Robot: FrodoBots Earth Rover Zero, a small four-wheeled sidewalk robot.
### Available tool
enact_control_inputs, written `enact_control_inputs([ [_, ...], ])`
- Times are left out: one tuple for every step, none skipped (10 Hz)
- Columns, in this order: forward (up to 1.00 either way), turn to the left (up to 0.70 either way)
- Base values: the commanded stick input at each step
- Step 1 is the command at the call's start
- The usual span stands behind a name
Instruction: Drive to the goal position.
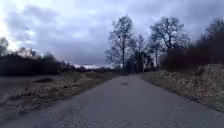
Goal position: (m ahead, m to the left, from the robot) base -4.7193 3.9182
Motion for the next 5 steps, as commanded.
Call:
enact_control_inputs([
  [0.46, 0.0],
  [0.5, 0.0],
  [0.5, 0.0],
  [0.5, 0.0],
  [0.5, 0.0],
])
